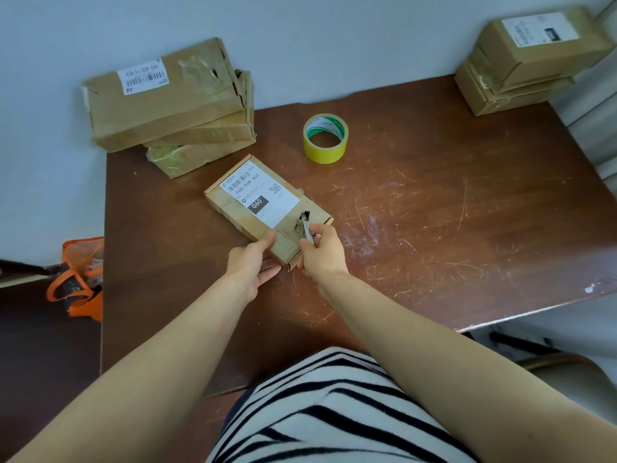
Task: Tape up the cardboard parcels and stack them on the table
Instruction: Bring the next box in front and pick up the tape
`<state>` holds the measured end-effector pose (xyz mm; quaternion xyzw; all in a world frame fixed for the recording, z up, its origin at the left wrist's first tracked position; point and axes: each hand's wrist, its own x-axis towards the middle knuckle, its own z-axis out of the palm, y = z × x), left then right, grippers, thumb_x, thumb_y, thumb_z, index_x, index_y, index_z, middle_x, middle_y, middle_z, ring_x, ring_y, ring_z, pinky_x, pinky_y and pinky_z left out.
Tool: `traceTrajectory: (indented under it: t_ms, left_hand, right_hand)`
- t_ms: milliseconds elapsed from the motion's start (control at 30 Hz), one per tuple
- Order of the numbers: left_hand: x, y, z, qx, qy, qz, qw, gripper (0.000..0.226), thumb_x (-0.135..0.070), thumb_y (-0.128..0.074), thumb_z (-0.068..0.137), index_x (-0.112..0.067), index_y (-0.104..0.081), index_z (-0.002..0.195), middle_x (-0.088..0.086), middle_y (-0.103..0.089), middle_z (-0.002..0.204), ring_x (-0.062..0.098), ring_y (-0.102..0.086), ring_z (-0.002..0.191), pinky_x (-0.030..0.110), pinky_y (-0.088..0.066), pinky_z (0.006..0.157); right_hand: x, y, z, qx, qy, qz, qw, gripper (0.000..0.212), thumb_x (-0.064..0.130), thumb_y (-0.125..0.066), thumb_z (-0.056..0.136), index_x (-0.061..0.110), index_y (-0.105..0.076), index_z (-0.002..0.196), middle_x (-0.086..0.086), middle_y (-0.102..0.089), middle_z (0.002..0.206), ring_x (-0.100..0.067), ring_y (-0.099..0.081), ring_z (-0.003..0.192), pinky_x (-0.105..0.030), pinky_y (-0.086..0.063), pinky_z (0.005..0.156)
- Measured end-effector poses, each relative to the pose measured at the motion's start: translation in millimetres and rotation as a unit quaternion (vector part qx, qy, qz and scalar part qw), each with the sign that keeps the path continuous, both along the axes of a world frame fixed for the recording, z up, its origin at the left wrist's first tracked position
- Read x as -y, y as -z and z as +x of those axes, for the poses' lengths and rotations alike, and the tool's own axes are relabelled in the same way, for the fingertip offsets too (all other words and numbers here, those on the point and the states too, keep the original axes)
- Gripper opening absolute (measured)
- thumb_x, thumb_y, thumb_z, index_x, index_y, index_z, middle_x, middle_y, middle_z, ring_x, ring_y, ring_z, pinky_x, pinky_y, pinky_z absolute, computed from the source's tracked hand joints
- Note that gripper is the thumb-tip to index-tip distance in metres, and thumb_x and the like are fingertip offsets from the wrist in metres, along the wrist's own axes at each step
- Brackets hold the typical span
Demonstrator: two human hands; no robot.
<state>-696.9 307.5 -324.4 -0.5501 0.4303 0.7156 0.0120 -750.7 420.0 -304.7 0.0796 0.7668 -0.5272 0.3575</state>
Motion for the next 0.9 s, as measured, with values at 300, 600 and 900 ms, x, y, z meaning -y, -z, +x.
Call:
traceTrajectory:
  t_ms: [300, 600, 900]
  left_hand:
    - [1.4, 4.3, -2.2, -0.004, -0.005, 0.005, 1.000, 0.048, -0.026, -0.071, 0.085, -0.001, -0.052, 0.122, 0.017, -0.066, 0.111, 0.028, -0.069, 0.094, 0.036, -0.058, 0.080]
    - [3.0, 4.5, -3.3, 0.010, 0.002, 0.002, 1.000, 0.049, -0.027, -0.072, 0.084, -0.002, -0.052, 0.121, 0.016, -0.066, 0.112, 0.027, -0.069, 0.093, 0.033, -0.059, 0.074]
    - [1.9, 4.9, -2.9, 0.003, 0.000, 0.009, 1.000, 0.046, -0.026, -0.072, 0.085, -0.002, -0.054, 0.120, 0.014, -0.068, 0.107, 0.025, -0.070, 0.090, 0.032, -0.059, 0.072]
  right_hand:
    - [0.9, 2.6, 14.9, -0.028, -0.001, -0.016, 0.999, 0.035, 0.011, -0.043, 0.097, 0.019, -0.035, 0.130, -0.011, -0.058, 0.103, -0.020, -0.056, 0.079, -0.030, -0.046, 0.063]
    - [-2.1, 0.2, 16.0, -0.073, -0.013, 0.008, 0.997, 0.035, 0.008, -0.044, 0.097, 0.016, -0.038, 0.131, -0.002, -0.057, 0.107, -0.018, -0.058, 0.082, -0.023, -0.046, 0.059]
    - [0.9, -9.5, 18.5, -0.065, 0.008, 0.026, 0.998, 0.036, 0.009, -0.044, 0.097, 0.015, -0.043, 0.133, -0.009, -0.060, 0.121, -0.025, -0.061, 0.098, -0.039, -0.054, 0.082]
